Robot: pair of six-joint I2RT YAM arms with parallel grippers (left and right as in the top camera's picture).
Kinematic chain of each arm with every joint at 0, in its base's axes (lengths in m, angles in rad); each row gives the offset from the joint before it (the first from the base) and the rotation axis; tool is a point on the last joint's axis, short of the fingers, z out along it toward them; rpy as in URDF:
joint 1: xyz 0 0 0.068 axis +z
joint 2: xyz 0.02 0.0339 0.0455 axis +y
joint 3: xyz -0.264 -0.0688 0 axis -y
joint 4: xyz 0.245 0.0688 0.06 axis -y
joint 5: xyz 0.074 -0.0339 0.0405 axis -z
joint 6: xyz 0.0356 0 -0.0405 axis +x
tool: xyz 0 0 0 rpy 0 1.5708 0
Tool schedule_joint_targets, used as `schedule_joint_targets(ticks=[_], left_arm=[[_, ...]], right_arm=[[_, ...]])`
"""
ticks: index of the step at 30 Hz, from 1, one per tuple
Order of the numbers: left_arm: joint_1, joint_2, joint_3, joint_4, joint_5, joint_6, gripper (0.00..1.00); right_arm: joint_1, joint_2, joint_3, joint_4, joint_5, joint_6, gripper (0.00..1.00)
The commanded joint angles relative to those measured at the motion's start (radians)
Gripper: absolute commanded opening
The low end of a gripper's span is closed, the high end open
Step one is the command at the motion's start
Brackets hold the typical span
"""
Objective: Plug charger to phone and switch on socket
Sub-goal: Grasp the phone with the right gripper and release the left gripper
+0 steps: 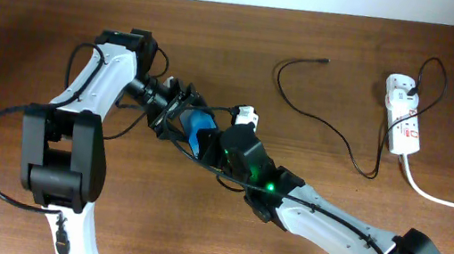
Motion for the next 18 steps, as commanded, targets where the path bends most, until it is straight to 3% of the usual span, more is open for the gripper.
schedule_joint_targets(ticks=[1,13,18], left_arm=[[0.000,0.005,0.021,0.000,0.014,0.020,0.71],[0.002,0.005,0.021,0.000,0.008,0.020,0.82],[0.051,0.005,0.024,0.003,0.016,0.078,0.94]], right_arm=[[0.006,0.007,0.014,0.008,-0.014,-0.002,0.15],[0.004,0.007,0.014,0.008,-0.013,-0.002,0.12],[0.002,0.007,0.014,0.008,0.021,-0.003,0.12]])
